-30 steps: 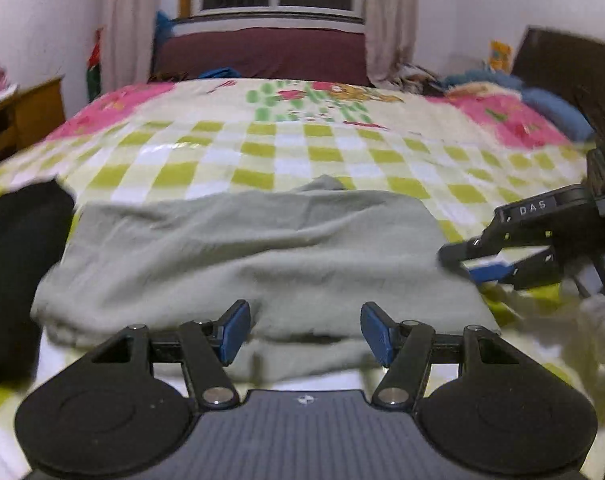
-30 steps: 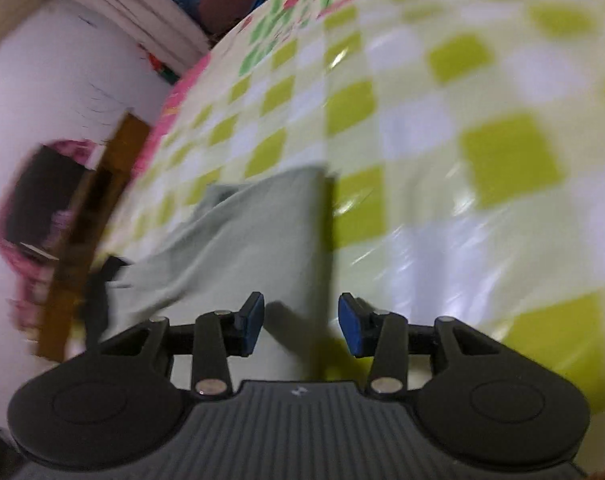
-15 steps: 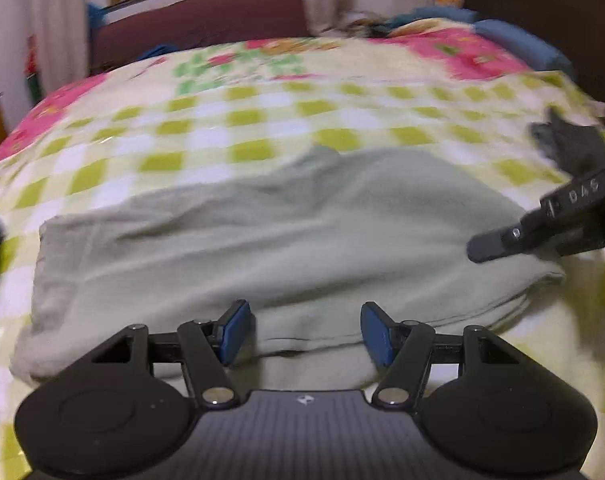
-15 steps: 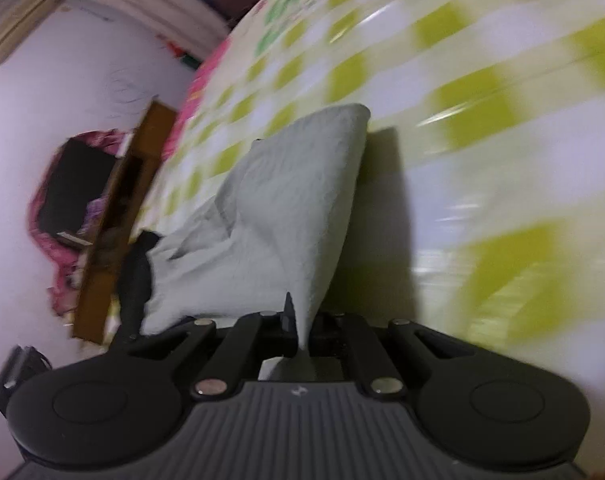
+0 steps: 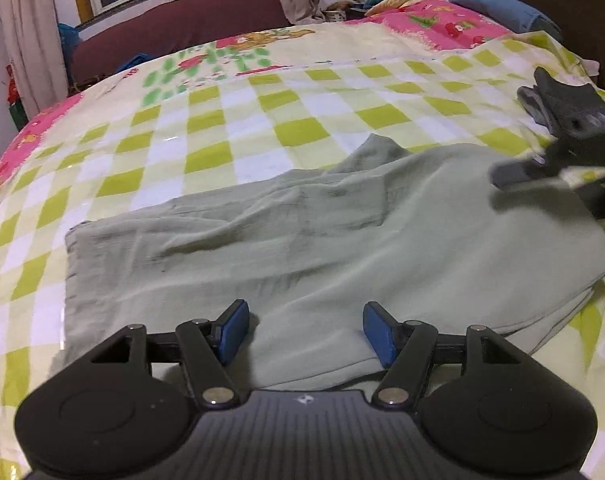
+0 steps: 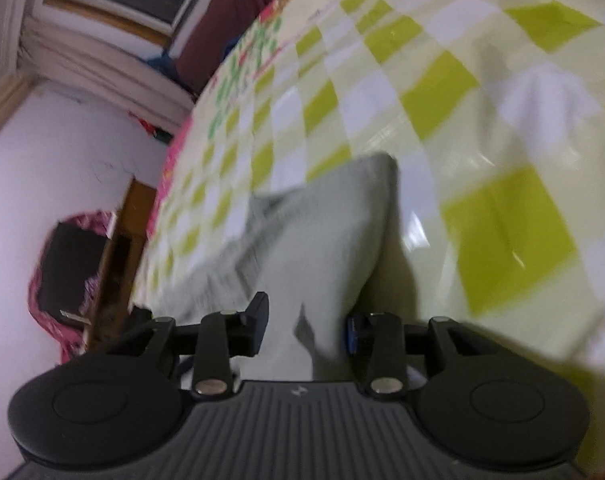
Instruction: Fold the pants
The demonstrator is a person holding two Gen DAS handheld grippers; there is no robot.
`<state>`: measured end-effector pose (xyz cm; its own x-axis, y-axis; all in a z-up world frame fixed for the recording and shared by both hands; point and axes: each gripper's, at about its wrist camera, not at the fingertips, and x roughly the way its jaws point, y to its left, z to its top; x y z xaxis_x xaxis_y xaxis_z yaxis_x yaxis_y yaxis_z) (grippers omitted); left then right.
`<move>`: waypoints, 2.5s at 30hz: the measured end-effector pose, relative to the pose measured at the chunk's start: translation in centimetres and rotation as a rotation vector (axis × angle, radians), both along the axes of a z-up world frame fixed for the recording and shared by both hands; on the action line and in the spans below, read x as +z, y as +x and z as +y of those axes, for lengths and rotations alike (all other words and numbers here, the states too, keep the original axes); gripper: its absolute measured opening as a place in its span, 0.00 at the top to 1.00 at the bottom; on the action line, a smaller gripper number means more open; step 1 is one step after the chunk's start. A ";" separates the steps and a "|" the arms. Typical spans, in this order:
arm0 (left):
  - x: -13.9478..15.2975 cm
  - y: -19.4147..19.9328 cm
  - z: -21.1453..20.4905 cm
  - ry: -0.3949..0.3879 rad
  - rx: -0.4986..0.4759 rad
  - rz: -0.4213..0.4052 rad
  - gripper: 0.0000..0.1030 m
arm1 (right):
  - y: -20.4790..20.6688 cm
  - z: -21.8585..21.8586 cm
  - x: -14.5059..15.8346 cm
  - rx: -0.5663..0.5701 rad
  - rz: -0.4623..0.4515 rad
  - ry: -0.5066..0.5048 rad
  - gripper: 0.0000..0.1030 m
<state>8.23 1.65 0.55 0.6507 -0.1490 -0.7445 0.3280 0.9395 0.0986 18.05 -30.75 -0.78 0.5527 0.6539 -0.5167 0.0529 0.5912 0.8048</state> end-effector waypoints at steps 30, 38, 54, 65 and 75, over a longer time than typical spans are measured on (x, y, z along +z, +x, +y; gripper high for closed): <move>-1.5 1.1 -1.3 -0.177 -0.092 -0.054 0.22 | -0.8 1.3 8.4 -0.016 0.041 -0.328 0.94; -0.5 0.0 0.3 -0.170 -0.120 -0.035 0.21 | 1.5 9.0 13.6 0.094 -0.041 -0.384 0.94; 0.0 -2.5 11.0 -0.286 0.055 -0.017 0.20 | 5.9 30.0 10.2 0.343 0.030 -0.503 0.87; 0.0 -2.0 14.4 -0.453 0.119 -0.005 0.20 | 2.4 28.0 12.8 0.404 -0.058 -0.522 0.69; 0.4 -4.6 16.6 -0.493 0.216 -0.010 0.19 | 2.3 26.8 12.0 0.417 -0.074 -0.524 0.55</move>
